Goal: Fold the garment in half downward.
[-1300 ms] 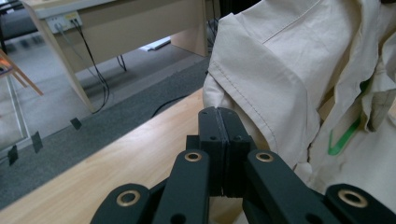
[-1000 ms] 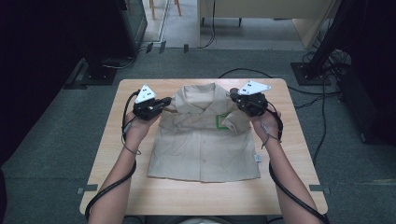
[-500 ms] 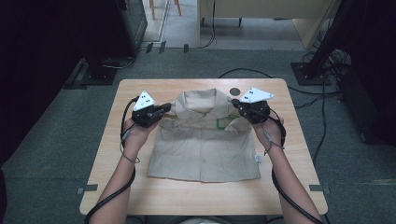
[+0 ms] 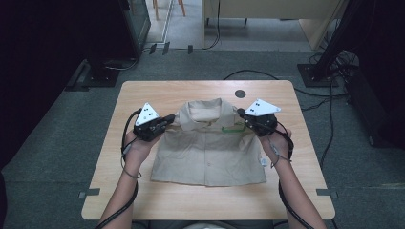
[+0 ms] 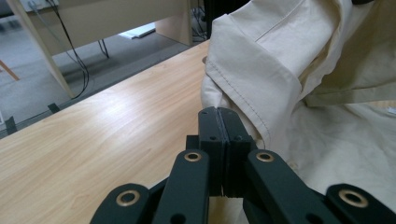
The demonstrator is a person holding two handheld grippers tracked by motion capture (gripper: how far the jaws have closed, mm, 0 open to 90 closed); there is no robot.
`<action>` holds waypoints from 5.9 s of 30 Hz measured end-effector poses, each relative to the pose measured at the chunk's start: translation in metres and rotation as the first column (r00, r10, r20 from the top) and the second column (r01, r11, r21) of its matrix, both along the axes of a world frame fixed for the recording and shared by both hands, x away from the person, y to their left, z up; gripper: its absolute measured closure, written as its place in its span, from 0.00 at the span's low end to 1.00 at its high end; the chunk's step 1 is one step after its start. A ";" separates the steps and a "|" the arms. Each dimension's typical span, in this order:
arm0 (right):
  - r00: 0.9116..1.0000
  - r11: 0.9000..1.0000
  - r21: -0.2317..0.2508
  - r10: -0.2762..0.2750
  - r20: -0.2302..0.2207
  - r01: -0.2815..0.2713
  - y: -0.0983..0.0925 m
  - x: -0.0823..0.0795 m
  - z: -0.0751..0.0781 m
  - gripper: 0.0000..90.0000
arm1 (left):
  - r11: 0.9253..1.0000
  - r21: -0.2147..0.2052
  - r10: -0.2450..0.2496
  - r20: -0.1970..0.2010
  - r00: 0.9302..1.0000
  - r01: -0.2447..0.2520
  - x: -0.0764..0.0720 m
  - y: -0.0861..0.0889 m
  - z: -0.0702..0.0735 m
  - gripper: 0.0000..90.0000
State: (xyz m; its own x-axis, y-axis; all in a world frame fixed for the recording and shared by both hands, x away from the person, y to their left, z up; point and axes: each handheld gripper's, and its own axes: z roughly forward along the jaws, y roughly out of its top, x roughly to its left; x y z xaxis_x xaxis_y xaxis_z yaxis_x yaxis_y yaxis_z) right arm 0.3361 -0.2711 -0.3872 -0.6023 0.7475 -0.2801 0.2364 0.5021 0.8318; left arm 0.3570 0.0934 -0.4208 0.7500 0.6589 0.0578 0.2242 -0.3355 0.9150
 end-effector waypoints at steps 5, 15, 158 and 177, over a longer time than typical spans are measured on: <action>1.000 1.000 0.002 0.005 0.007 -0.005 0.000 -0.010 -0.001 0.99 | 1.000 -0.017 -0.006 -0.001 1.000 0.006 -0.011 0.002 -0.002 0.99; 1.000 1.000 0.023 0.014 -0.008 -0.014 -0.002 -0.025 -0.011 0.99 | 0.999 -0.031 -0.014 -0.038 0.999 0.013 -0.021 0.003 -0.012 0.99; 0.898 0.953 0.206 0.282 -0.338 -0.222 -0.036 -0.049 -0.109 0.31 | 0.995 -0.019 -0.100 -0.303 0.948 0.099 -0.038 0.031 -0.081 0.32; 0.887 0.967 0.077 0.252 -0.386 -0.242 -0.026 -0.045 -0.134 0.29 | 0.999 0.024 -0.013 -0.287 0.958 0.021 -0.033 0.039 -0.086 0.32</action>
State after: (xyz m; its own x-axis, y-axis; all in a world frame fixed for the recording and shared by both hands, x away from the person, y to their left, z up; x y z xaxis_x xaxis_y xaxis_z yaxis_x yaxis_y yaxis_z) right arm 0.2912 -0.2967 -0.5208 -0.8251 0.5641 0.0326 0.4153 0.5664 0.7118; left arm 0.3241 0.1319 -0.5064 0.7488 0.6469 -0.1439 0.4696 -0.3647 0.8040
